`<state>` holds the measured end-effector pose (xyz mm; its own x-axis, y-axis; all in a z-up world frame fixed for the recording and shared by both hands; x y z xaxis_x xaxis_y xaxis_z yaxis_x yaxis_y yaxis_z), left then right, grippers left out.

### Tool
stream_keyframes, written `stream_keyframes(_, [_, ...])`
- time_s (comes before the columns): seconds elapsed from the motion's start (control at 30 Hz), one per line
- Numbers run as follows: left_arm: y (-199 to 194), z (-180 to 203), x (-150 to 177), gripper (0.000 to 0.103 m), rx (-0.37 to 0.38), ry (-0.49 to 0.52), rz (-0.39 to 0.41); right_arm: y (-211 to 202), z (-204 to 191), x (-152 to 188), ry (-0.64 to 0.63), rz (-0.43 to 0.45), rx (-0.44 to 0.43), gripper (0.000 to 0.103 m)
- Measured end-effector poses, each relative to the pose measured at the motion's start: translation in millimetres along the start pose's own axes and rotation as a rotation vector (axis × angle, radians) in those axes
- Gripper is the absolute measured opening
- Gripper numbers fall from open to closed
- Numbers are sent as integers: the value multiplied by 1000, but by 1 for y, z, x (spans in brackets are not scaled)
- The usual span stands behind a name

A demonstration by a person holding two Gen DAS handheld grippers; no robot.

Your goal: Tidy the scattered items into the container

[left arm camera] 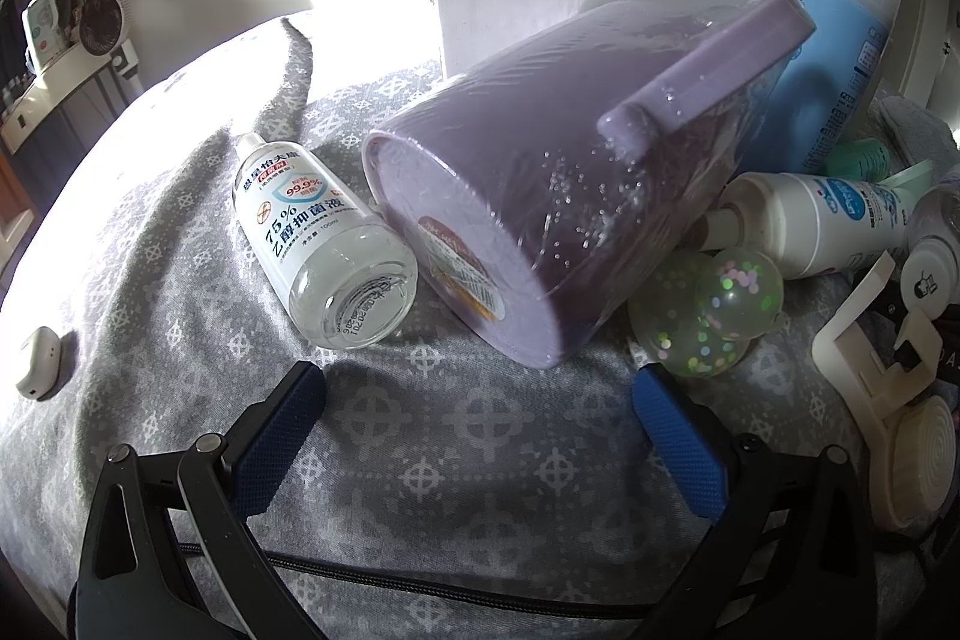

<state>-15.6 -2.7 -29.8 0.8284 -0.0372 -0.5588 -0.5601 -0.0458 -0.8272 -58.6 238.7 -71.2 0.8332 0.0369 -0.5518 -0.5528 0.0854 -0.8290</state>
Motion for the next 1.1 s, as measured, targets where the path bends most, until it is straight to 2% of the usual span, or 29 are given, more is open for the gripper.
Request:
stream_keyframes(0.1, [-1,0,0,103,-2,0,-3,0,-1,0,1,0,-2,103])
stream_keyframes(0.2, [0,-8,-4,103,38,-15,-32,-2,-3,1,3,0,-6,103])
stream_keyframes(0.3, [-19,-13,11,103,75,-40,-55,-3,-4,2,6,0,-12,103])
stream_keyframes(0.37, [-40,-19,21,103,111,-85,-44,-3,-4,2,5,0,-12,103])
stream_keyframes(0.43, [-67,-34,23,103,164,-168,17,-3,-5,2,4,1,-11,103])
stream_keyframes(0.53, [-98,-75,7,103,246,-389,110,-3,-5,2,3,1,-9,103])
stream_keyframes(0.6, [-94,-99,-10,103,298,-536,83,-4,-5,2,3,2,-7,103])
stream_keyframes(0.7, [-52,-120,-29,103,380,-705,-79,-4,-6,3,2,3,-7,103])
stream_keyframes(0.77, [-22,-129,-35,102,350,-795,-182,-4,-6,2,2,3,-6,103])
stream_keyframes(0.83, [1,-127,-44,102,307,-798,-227,-5,-6,3,1,4,-5,103])
stream_keyframes(1.03, [37,-111,-54,102,67,-667,-297,-4,-6,2,1,4,-5,103])
stream_keyframes(1.1, [39,-104,-58,103,13,-587,-252,-4,-6,2,1,4,-5,103])
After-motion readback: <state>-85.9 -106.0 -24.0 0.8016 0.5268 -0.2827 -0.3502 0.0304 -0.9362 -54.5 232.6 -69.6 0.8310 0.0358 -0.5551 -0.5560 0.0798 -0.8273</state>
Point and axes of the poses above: each gripper's, at about its wrist camera, not at the fingertips, and y roughly the way its jaws point, z to its right, x to its underside, the point moved 6 cm from there along y, roughly the way its jaws point, and after that the axes turned 5 degrees about -z, right-handed, at the moved point
